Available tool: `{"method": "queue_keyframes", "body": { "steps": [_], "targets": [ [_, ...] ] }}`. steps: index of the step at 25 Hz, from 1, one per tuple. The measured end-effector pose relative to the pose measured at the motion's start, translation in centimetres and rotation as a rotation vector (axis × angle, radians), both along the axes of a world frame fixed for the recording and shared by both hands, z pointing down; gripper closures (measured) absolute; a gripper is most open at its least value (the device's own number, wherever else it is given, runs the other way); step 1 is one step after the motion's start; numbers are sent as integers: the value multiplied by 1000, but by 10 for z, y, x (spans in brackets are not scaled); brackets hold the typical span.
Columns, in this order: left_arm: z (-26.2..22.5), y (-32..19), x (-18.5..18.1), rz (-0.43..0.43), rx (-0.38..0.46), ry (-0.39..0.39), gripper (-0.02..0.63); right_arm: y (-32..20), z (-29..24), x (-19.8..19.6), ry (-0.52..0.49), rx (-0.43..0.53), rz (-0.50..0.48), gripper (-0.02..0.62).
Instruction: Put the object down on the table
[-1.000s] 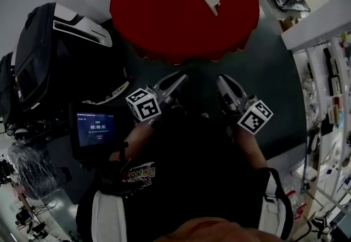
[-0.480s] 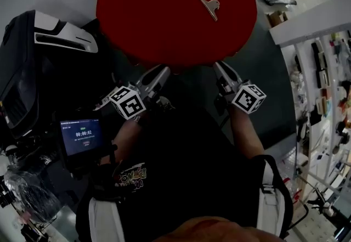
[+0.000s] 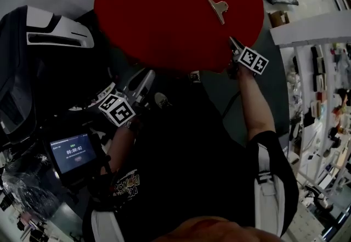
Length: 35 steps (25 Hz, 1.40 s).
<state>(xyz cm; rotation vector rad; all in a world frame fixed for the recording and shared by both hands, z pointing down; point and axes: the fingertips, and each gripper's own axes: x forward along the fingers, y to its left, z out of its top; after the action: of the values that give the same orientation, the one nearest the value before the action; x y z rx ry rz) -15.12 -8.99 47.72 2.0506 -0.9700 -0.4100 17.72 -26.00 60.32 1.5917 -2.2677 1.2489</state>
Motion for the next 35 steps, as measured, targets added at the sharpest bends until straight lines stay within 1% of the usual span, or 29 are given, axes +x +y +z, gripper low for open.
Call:
{"method": "queue_keyframes", "body": {
  "steps": [3,5,7,10,13,15,16,17,18,20,22,24,27,32,35],
  "targets": [
    [11,-18,-30,-69,-36,-16,529,-64,21,-4,50,-38,24,489],
    [17,-30,-45,-123,-58,-21,529,-103,33,-4,47,-60,46,489],
    [17,-38,-50,-170,-83,-39,529,-137,41,-2,39,-71,44,485],
    [15,-47,-48,-217,-126,-77,529,-176,60,-3,89,-107,-27,465],
    [19,-75,-36,-251,-147,-74,529,-218,69,2,150,-115,-93,463],
    [28,-91,-27,-263,-161,-68,529,-235,79,-1,156,-118,-151,458],
    [33,-96,-22,-266,-168,-66,529,-239,83,-6,156,-120,-189,443],
    [35,-100,-17,-269,-176,-64,529,-241,86,-11,160,-122,-231,447],
    [37,-103,-14,-272,-183,-61,529,-241,86,-18,175,-121,-277,454],
    [36,-105,-9,-279,-197,-48,529,-236,82,-32,233,-112,-368,505],
    [34,-105,-7,-283,-206,-32,529,-231,77,-39,268,-105,-426,500],
    [32,-108,-6,-284,-205,-21,529,-230,73,-43,250,-112,-444,508],
    [30,-113,-3,-280,-196,-16,529,-228,70,-45,220,-114,-437,516],
    [31,-114,-2,-271,-187,-16,529,-222,56,-55,180,-63,-413,555],
    [37,-109,-4,-268,-196,-14,529,-212,51,-67,157,-53,-411,571]
  ]
}}
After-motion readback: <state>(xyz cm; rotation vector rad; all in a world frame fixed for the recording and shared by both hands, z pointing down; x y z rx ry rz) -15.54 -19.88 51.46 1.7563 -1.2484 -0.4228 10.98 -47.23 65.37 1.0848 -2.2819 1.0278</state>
